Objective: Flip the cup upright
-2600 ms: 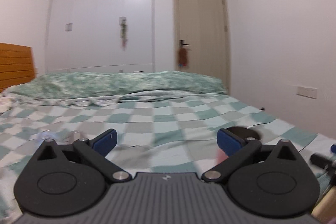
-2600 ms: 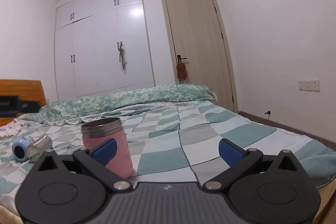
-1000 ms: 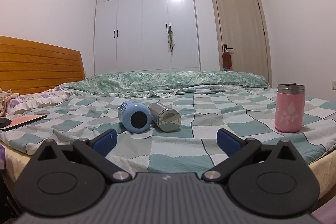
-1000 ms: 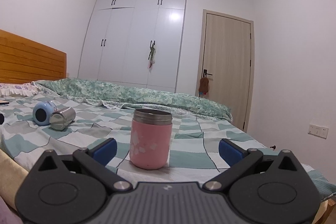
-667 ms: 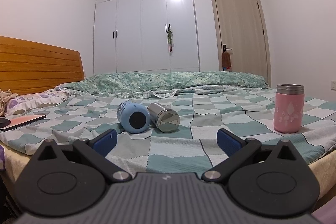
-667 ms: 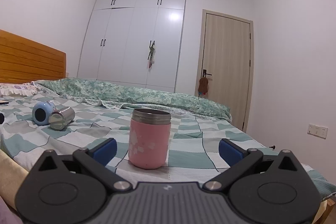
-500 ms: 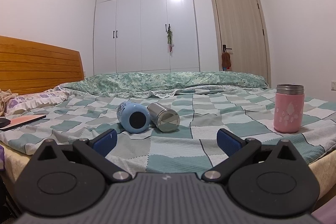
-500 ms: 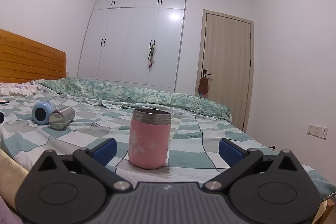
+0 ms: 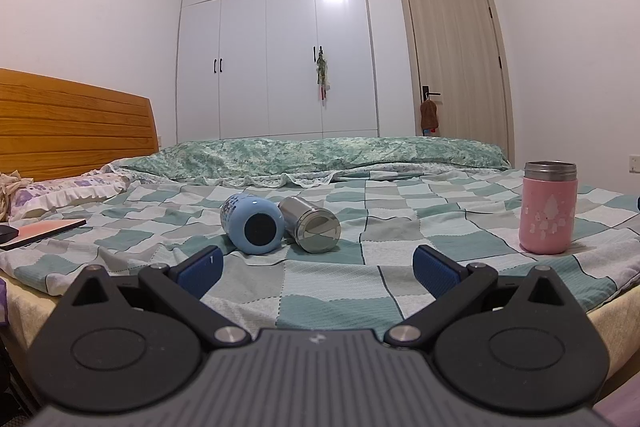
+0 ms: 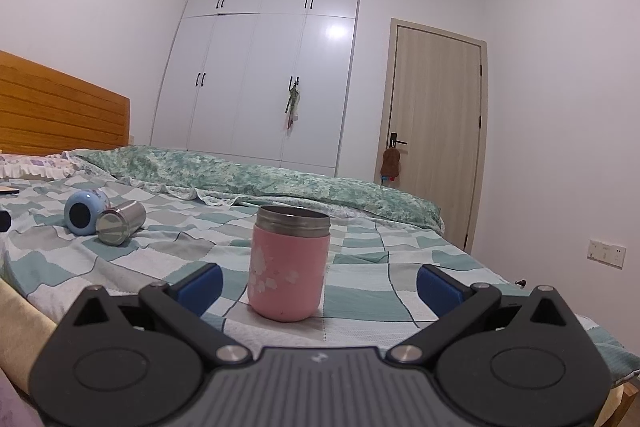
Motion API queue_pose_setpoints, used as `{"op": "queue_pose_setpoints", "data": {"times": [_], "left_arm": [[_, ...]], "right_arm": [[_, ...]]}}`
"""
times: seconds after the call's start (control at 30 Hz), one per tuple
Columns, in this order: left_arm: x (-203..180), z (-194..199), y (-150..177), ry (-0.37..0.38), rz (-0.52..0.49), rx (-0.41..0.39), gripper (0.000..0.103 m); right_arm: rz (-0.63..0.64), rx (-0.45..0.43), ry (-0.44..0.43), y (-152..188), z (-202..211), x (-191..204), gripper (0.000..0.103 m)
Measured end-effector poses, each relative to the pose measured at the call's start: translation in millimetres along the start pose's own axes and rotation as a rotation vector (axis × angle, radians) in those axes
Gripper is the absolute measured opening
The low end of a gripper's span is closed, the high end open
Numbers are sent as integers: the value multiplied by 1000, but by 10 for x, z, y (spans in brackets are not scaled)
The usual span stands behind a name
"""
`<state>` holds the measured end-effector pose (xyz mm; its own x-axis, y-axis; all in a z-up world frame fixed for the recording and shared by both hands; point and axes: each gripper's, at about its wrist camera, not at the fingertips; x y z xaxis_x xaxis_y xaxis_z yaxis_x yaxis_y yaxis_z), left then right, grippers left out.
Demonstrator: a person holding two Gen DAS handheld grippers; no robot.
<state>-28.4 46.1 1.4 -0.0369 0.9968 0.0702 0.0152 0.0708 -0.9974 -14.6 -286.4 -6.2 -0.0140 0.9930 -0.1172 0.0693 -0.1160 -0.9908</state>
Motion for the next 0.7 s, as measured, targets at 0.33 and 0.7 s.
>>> {"op": "queue_pose_setpoints", "data": {"times": [0.33,0.7], "left_arm": [[-3,3,0,0,0,0,103],[-24,-21,-7,9,3,6,103]], "right_arm": [[2,1,-1,-1,4,0,103],[7,3,-4,8,12,-1,103]]}}
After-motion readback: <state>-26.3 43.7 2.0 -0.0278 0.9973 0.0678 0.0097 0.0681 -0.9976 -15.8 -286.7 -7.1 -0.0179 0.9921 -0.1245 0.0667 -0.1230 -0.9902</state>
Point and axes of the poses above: each gripper's, at about its wrist camera, not at the fingertips, and z roughly against the way its jaws point, x to its left, y to its underside, and after that the axes turned 7 degrees about -x, right-handed
